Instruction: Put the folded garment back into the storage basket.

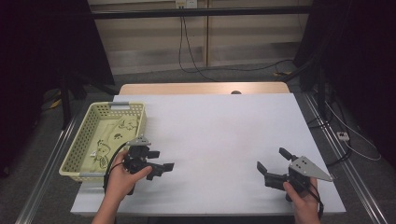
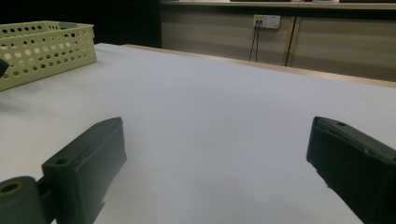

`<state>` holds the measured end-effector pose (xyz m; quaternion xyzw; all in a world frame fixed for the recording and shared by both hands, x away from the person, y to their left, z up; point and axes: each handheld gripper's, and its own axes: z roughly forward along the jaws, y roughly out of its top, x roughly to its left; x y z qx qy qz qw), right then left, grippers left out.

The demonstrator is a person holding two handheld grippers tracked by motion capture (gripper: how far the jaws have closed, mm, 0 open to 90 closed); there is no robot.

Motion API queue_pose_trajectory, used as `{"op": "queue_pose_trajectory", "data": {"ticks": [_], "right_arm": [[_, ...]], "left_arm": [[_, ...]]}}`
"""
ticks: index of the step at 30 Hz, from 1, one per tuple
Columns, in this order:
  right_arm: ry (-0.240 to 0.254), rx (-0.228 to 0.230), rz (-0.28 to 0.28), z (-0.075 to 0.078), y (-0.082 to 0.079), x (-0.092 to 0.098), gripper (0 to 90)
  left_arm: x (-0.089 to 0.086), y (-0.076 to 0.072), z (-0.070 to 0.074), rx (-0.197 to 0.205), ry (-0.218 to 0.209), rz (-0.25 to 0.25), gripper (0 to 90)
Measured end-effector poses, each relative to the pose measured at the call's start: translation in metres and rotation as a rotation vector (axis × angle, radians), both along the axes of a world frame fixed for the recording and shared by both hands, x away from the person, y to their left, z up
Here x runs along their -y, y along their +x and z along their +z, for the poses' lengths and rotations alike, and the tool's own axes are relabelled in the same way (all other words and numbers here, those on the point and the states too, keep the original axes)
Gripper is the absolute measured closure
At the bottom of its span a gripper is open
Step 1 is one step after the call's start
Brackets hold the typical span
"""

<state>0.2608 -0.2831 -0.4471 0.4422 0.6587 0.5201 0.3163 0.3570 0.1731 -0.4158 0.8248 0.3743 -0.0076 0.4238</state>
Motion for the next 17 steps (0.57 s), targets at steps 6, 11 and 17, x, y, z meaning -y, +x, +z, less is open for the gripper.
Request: {"op": "queue_pose_trajectory", "data": {"ticks": [6, 11, 17], "right_arm": [[-0.002, 0.000, 0.002, -0.0003, -0.0001, -0.0004, 4.4], [-0.004, 0.000, 0.006, 0.0002, -0.0007, -0.0003, 4.4], [-0.008, -0.002, 0.008, 0.0001, -0.0008, -0.0003, 4.4]], "left_arm": [[0.0000, -0.0032, -0.0006, 0.008, 0.001, -0.019, 15.2], [-0.0003, -0.0049, -0.0010, 0.011, -0.013, -0.020, 15.2], [0.0003, -0.0048, -0.0017, 0.015, -0.015, -0.017, 15.2]]}}
